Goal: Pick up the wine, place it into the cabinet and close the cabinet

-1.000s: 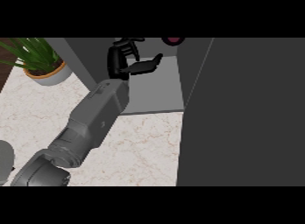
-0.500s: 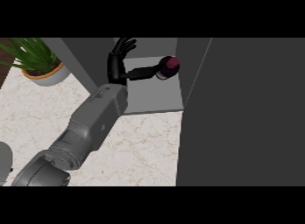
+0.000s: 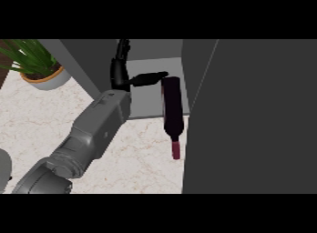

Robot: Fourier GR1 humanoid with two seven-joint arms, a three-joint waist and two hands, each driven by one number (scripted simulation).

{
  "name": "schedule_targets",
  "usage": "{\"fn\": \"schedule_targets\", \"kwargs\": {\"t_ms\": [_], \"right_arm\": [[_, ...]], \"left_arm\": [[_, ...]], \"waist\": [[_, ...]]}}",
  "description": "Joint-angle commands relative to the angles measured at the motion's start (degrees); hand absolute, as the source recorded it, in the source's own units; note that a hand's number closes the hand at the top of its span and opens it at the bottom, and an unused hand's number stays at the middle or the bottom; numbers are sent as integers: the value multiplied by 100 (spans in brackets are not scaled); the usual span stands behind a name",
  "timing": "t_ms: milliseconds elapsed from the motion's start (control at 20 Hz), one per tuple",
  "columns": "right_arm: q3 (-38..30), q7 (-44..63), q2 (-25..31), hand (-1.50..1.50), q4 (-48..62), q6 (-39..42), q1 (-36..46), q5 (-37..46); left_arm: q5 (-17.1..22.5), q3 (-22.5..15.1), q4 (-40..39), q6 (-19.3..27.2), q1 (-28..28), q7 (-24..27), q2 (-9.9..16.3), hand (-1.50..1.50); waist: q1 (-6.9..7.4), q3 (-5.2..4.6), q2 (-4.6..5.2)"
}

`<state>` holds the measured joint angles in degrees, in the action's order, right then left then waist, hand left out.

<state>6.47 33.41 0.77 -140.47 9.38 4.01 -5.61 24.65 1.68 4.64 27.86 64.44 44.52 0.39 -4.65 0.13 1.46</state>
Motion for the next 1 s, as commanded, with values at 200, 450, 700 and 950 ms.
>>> {"fn": "schedule_targets", "kwargs": {"t_ms": [200, 450, 700, 950], "right_arm": [[-27, 243, -25, -150, -103, -100, 234, -215], [332, 76, -74, -150, -253, -89, -86, 83], [47, 217, -56, -150, -238, -110, 64, -260], [297, 138, -75, -150, -165, -207, 54, 14]], "left_arm": [[9, 113, 31, -179, -260, 338, 38, -150], [-22, 132, 84, -298, -289, 480, -38, -150], [-74, 93, 61, -548, -242, 488, -40, -150], [-51, 74, 90, -1006, -374, 540, -40, -150]], "waist": [[52, -26, 34], [63, -24, 1], [57, -22, 4], [83, -25, -9]]}}
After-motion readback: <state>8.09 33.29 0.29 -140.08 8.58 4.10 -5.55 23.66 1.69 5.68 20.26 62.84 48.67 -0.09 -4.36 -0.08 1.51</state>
